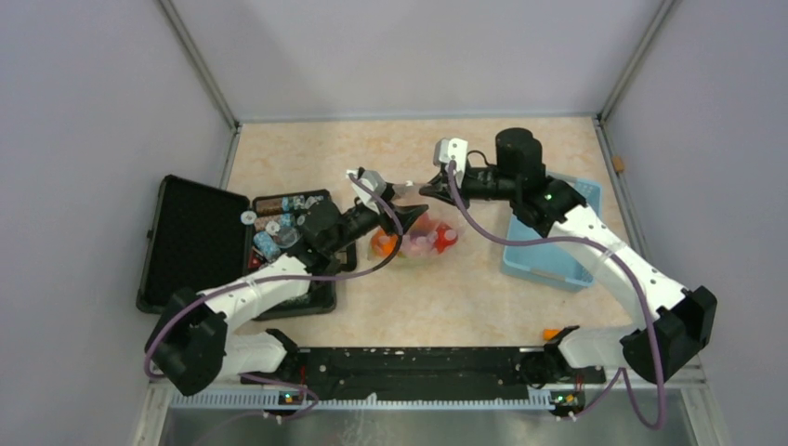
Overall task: Place the food in the zip-top bag and seal the zipper
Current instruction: Zip the zipper food storage bag at the center of the board.
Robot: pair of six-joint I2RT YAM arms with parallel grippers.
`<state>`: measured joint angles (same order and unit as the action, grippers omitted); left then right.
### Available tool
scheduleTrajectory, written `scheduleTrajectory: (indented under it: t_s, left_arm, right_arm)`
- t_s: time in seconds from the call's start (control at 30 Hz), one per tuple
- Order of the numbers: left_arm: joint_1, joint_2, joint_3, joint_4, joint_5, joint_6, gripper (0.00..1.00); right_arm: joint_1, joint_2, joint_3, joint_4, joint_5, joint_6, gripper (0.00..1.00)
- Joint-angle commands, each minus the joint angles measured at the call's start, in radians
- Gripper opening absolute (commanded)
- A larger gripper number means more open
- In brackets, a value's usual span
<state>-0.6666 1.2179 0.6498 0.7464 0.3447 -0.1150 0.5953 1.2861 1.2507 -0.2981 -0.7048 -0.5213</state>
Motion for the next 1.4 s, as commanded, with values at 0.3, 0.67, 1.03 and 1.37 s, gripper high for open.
scheduleTrajectory:
  t_s: [0.3, 0.67, 1.03, 1.37]
  left_arm:
    - [-0.002, 0.134, 0.011, 0.392, 0.042, -0.135, 0.56]
    - [-0.004, 0.159, 0.036, 0.370, 0.066, -0.126, 0.00]
    - [-0.001, 0.031, 0.127, -0.149, 0.086, -0.049, 0.00]
    - [0.002, 0.013, 0.230, -0.491, 0.127, 0.038, 0.00]
  right_arm:
    - [0.008, -0.053, -0.034, 0.210, -0.104, 0.160, 0.00]
    - [0.008, -0.069, -0.061, 0.244, -0.108, 0.181, 0.00]
    - [0.008, -0.108, -0.113, 0.274, 0.194, 0.206, 0.36]
    - [0.008, -0.139, -0.116, 0.275, 0.018, 0.184, 0.53]
